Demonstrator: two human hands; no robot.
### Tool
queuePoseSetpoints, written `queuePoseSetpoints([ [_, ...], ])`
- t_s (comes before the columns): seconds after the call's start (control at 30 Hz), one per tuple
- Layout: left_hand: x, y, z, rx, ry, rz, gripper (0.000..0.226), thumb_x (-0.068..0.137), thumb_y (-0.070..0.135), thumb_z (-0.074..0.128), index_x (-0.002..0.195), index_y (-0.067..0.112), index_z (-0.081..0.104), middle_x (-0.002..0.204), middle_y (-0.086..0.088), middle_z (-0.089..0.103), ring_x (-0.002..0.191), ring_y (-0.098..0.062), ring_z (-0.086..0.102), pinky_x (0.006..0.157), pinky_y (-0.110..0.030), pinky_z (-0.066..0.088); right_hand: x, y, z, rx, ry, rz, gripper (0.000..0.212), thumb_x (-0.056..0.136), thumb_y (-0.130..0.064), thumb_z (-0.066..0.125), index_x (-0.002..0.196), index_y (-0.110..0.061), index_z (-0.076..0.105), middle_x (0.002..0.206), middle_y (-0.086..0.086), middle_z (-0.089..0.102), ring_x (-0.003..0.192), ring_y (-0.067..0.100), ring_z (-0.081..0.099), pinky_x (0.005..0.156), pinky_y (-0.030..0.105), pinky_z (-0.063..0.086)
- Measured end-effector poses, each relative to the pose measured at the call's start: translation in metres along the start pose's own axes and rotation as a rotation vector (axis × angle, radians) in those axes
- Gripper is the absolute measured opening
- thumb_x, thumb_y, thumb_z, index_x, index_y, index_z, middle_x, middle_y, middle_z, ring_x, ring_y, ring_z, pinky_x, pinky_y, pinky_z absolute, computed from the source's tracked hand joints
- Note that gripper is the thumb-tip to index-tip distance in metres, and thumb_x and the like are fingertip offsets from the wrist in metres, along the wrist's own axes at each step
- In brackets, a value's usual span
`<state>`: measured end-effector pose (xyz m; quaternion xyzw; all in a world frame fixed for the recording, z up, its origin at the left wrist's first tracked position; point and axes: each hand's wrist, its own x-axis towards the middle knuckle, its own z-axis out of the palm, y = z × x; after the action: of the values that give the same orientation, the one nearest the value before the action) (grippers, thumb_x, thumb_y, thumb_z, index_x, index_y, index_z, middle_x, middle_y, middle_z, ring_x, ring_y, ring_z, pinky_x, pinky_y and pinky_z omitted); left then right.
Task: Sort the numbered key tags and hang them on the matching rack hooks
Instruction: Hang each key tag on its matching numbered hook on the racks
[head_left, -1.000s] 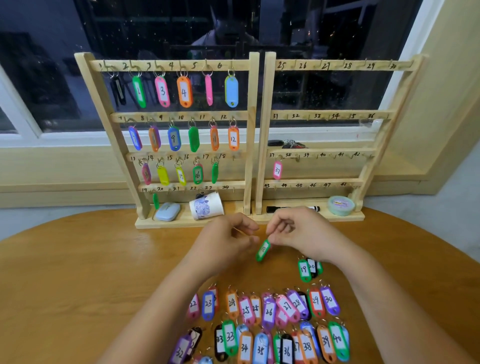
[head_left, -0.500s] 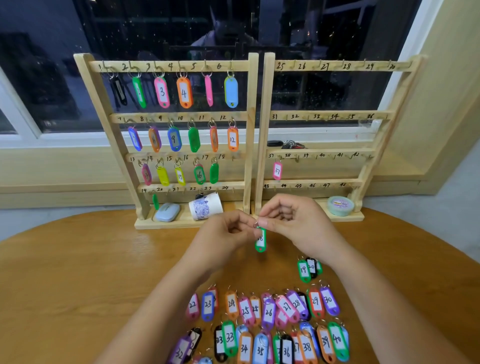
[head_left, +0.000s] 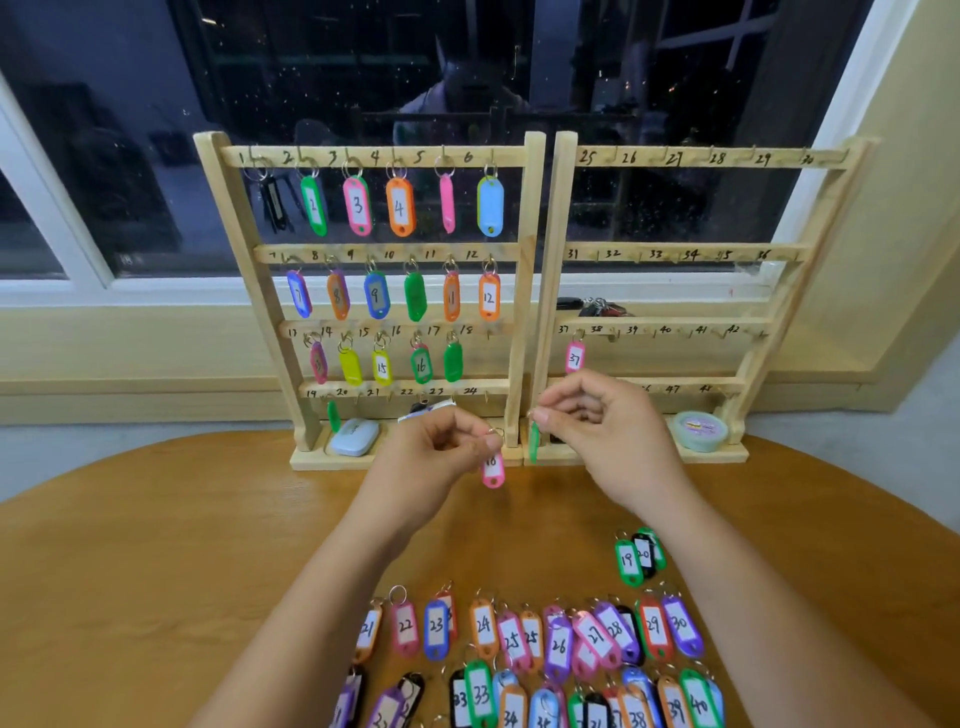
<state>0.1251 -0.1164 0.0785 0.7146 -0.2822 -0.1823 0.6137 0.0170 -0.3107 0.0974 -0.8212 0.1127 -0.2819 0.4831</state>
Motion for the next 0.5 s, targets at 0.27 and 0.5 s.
queuePoseSetpoints([
  [0.27,0.001,0.004,-0.01,0.0,0.073,0.024,0.012,0.099,0.026,0.077,0.094,0.016,0.082,0.087,-0.009,0.078,0.079,-0.009,0.067,0.08,-0.023,0.054,0.051,-0.03,0.031,-0.125,0.144,-0.084,0.009,0.094,-0.02,0.08,0.094,-0.028,0.075,0.089,-0.016,0.076,0.086,-0.003,0.071,0.077,0.018,0.057],
  [0.5,0.003,0.004,-0.013,0.009,0.1,0.044,0.01,0.1,0.02,0.075,0.094,0.015,0.081,0.083,-0.007,0.079,0.083,-0.01,0.07,0.081,-0.017,0.055,0.078,-0.035,0.043,-0.22,0.211,-0.103,0.01,0.096,-0.022,0.077,0.092,-0.03,0.073,0.083,-0.015,0.075,0.079,-0.001,0.072,0.07,0.02,0.057],
])
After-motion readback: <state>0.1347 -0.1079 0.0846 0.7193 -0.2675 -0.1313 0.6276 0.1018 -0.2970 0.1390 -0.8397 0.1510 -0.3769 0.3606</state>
